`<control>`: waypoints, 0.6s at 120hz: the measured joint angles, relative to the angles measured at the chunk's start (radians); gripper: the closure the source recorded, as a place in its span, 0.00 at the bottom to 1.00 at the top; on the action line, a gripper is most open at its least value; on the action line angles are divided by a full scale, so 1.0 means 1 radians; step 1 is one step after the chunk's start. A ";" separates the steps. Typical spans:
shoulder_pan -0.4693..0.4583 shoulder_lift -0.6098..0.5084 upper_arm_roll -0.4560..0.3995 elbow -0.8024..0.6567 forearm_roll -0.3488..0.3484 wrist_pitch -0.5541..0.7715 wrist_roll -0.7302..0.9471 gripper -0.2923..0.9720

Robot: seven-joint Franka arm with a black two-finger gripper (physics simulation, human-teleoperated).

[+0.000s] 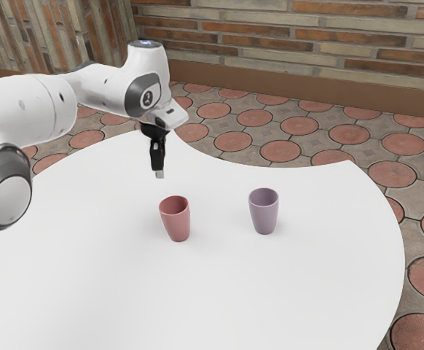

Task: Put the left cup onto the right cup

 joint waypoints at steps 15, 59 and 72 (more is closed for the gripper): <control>-0.002 0.029 -0.005 0.017 -0.005 0.017 0.006 0.23; -0.010 0.085 -0.018 0.018 -0.009 0.054 0.016 0.23; -0.010 0.099 -0.019 0.018 -0.010 0.062 0.017 0.23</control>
